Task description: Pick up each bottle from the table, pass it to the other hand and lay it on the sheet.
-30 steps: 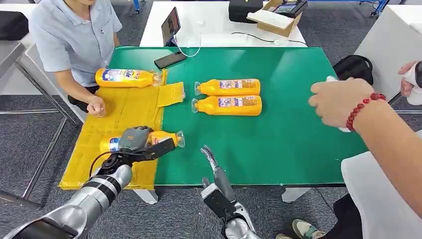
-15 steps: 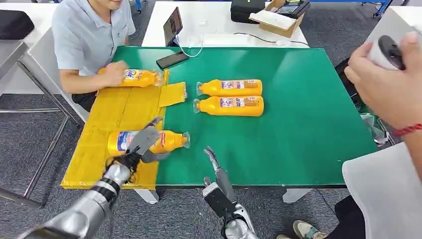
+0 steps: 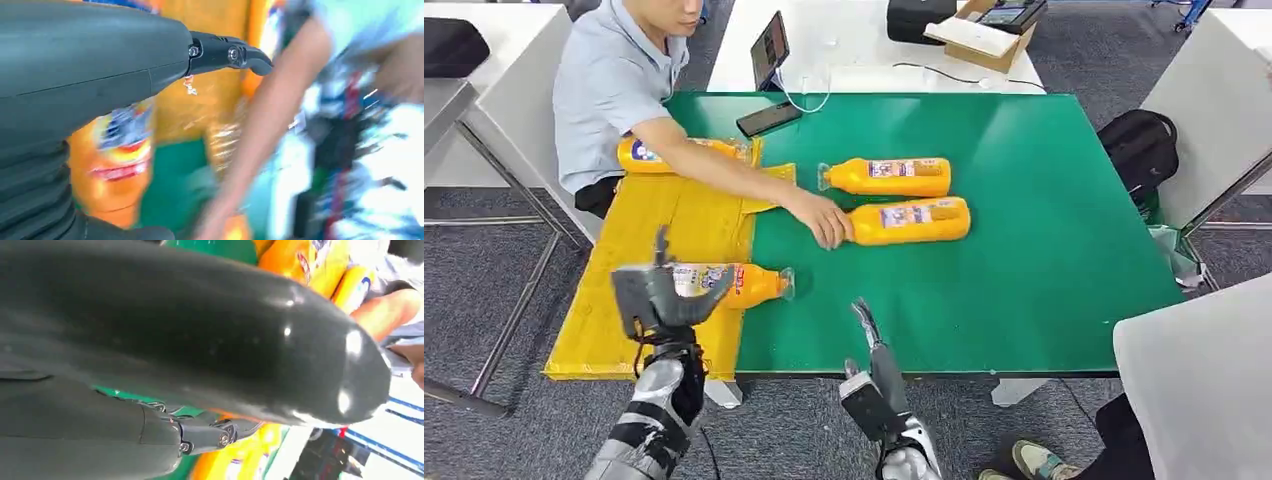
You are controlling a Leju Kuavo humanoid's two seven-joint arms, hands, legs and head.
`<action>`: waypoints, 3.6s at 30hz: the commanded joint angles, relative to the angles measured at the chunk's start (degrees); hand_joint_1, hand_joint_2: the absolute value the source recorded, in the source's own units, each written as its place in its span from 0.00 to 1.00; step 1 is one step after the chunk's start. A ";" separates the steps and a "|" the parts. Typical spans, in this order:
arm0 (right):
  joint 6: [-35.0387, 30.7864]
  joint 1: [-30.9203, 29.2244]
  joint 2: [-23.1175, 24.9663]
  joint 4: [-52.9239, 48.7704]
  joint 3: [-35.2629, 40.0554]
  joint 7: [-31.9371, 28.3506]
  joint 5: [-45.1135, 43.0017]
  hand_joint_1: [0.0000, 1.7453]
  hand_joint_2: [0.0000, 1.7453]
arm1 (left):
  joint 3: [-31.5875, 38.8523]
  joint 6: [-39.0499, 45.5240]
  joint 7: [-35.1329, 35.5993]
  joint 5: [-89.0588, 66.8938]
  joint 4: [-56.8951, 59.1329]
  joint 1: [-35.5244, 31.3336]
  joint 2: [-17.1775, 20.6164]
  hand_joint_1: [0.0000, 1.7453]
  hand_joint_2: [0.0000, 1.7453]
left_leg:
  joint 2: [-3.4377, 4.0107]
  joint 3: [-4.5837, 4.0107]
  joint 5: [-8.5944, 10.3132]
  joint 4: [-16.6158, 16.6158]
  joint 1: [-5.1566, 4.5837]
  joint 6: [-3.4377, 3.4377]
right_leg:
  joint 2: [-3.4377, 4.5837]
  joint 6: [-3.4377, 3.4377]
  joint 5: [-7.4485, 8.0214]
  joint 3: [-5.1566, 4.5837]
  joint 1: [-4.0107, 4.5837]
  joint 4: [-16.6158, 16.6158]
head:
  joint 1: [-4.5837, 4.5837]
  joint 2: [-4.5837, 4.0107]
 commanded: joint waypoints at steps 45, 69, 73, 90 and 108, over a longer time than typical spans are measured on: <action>0.60 -28.61 -9.70 35.07 -16.42 27.94 62.53 0.00 1.00 | -13.17 4.73 2.00 -1.64 -20.53 10.74 1.53 0.00 1.00 | 0.02 -0.03 -0.02 0.02 0.01 -0.08 | 0.04 -0.11 0.04 0.03 0.05 -0.05 | -0.02 0.00; 9.24 -30.17 -8.04 38.79 -9.10 27.89 65.13 0.08 1.00 | -16.72 3.31 2.78 -0.43 -17.52 6.92 1.28 0.00 1.00 | -0.05 0.16 0.03 -0.01 0.03 -0.04 | -0.13 -0.08 0.03 0.21 0.06 -0.11 | -0.02 0.00; 29.28 -31.81 -8.82 41.73 -4.73 36.13 67.45 0.90 1.00 | -16.66 3.14 2.84 0.10 -16.38 6.65 1.53 0.00 1.00 | -0.01 0.27 0.03 0.00 0.03 -0.04 | -0.13 -0.07 0.04 0.30 0.06 -0.10 | -0.02 0.00; 29.81 -31.49 -8.74 40.12 -2.73 44.43 67.87 1.00 1.00 | -15.74 -4.23 9.84 6.70 -17.25 8.03 1.87 0.00 1.00 | -0.27 1.01 -0.06 -0.08 0.03 0.00 | -0.20 0.01 -0.14 0.76 0.06 -0.26 | -0.02 0.00; -6.93 -20.12 -4.29 13.17 -13.05 14.04 37.32 1.00 1.00 | -15.30 -1.39 12.82 1.57 -10.31 12.97 1.48 0.00 1.00 | 0.19 0.93 -0.08 -0.11 0.06 -0.02 | 0.21 -0.11 0.03 0.90 0.10 -0.22 | 0.00 0.00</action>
